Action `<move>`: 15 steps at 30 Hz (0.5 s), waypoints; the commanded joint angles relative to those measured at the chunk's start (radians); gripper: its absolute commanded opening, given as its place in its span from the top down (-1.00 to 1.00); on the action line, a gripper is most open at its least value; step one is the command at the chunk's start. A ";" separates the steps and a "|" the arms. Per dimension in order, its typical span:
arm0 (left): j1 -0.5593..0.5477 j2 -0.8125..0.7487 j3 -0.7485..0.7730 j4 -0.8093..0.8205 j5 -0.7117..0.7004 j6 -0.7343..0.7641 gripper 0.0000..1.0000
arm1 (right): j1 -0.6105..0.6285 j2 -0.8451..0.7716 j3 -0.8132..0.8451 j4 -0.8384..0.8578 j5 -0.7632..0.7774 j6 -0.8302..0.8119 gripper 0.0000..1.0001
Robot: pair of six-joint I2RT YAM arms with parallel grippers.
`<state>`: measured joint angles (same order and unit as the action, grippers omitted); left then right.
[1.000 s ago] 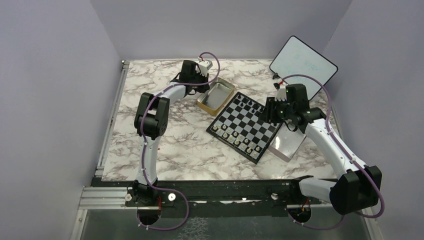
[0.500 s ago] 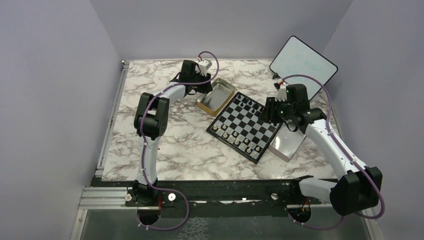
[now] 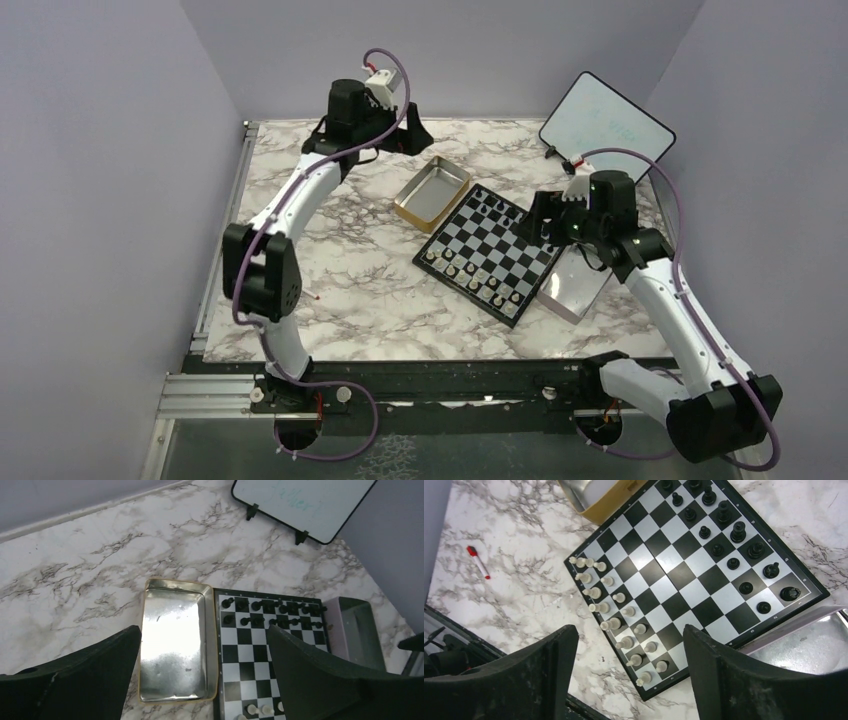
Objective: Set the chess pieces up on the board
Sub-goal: Reset both arms
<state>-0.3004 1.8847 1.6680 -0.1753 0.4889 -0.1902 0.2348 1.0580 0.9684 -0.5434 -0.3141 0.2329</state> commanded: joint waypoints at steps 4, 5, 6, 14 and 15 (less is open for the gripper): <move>0.003 -0.362 -0.241 -0.054 0.048 -0.058 -0.98 | -0.001 -0.108 0.022 -0.005 -0.041 0.022 -1.00; 0.003 -0.407 -0.283 -0.055 0.045 -0.055 -0.98 | -0.002 -0.123 0.014 -0.009 -0.036 0.028 -1.00; 0.003 -0.449 -0.320 -0.053 0.044 -0.052 -0.98 | -0.002 -0.138 0.006 -0.010 -0.033 0.035 -1.00; 0.003 -0.779 -0.655 -0.021 0.100 -0.054 -0.98 | -0.001 -0.304 -0.122 0.065 0.019 0.105 -1.00; 0.003 -0.816 -0.692 -0.015 0.103 -0.061 -0.98 | -0.002 -0.326 -0.135 0.068 0.041 0.121 -1.00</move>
<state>-0.3004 1.2060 1.0969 -0.2108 0.5392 -0.2329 0.2348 0.7994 0.8787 -0.5236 -0.3290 0.2955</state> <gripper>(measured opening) 0.989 0.998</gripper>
